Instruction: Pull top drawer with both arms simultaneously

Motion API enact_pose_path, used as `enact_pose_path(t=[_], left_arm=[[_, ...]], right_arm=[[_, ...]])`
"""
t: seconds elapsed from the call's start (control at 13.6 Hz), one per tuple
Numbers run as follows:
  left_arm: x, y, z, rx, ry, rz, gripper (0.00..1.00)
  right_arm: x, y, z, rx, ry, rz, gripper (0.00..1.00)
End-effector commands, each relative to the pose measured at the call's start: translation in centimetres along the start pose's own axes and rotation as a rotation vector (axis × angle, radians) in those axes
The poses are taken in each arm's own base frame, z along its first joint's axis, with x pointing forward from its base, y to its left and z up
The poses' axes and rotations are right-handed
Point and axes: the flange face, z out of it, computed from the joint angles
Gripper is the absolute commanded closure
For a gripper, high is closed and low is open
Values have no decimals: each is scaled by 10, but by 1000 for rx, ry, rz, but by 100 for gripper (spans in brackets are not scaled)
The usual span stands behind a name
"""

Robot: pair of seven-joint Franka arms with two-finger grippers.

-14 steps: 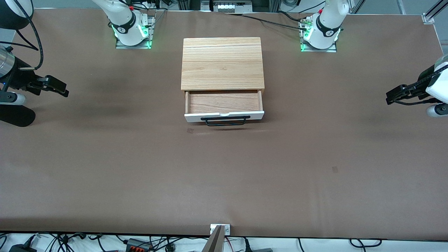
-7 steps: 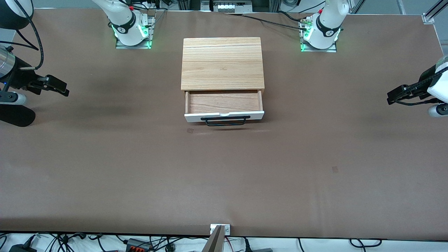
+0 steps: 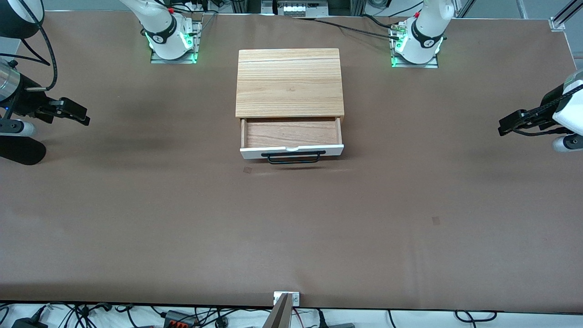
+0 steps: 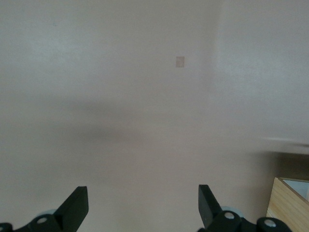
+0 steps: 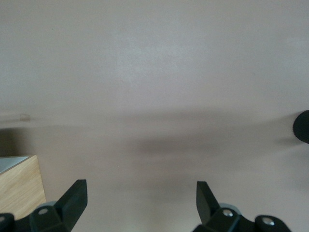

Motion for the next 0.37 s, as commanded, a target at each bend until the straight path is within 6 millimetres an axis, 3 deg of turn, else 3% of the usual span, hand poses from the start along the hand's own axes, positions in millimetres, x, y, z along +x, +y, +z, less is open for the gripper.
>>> enact_pose_path(t=[0.0,0.29], left_arm=[[-3,-1,-5,-18,-1,19,0],[-3,-1,-5,-19,-2,19,0]], right_arm=[[-4,-1,-5,-13,9,-14,0],[-4,0,-6,-12,12,-11,0]])
